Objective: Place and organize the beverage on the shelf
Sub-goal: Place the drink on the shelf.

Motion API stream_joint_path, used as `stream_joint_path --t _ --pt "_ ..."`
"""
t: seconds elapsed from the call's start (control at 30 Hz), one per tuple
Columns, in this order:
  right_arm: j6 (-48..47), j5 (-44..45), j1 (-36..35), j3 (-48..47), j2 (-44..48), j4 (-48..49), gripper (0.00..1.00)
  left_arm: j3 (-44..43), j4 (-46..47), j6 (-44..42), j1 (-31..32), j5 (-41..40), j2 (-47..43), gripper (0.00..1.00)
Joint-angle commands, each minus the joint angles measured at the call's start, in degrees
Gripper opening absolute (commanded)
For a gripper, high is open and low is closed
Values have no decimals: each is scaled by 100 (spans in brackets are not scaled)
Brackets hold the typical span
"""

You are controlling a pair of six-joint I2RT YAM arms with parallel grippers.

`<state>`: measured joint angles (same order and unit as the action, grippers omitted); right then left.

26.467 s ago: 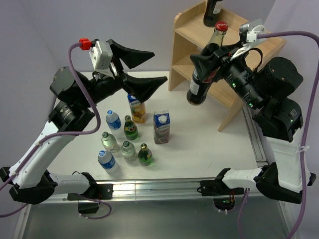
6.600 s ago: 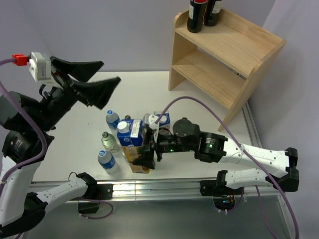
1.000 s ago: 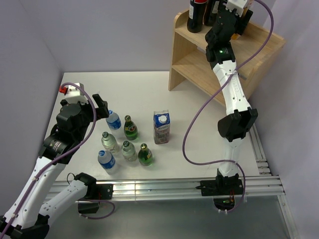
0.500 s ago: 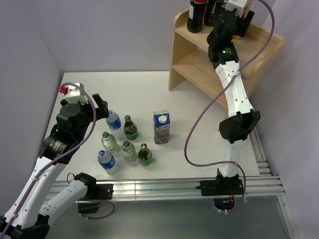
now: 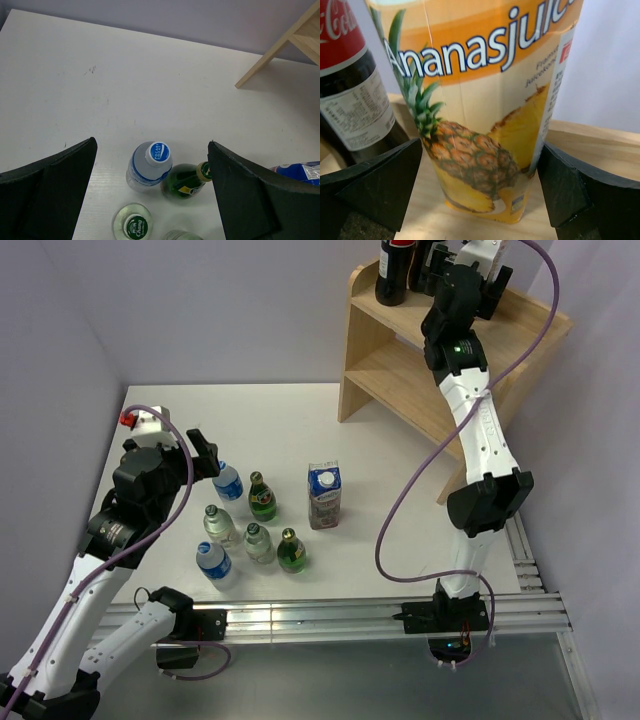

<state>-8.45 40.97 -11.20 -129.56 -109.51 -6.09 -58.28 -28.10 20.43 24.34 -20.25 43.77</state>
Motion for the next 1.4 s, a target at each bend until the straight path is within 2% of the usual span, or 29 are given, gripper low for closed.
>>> stream_joint_path --t 0.0,0.4,1.0,1.23,1.37 --pt "370 -599 -163 202 316 -288 100 1 199 -12 -43 109 -44 99" --pt "379 -538 -181 220 510 -604 100 -8 164 -12 -87 91 -44 99" --pt "396 -660 -189 1063 1335 -745 100 -25 164 -4 -105 83 35 100" --pt "660 -1283 -329 1459 1986 -1131 100 -200 94 75 -131 240 166 100" --pt "581 -2362 -549 1600 2434 -1412 99 -403 -11 128 -131 495 386 100"
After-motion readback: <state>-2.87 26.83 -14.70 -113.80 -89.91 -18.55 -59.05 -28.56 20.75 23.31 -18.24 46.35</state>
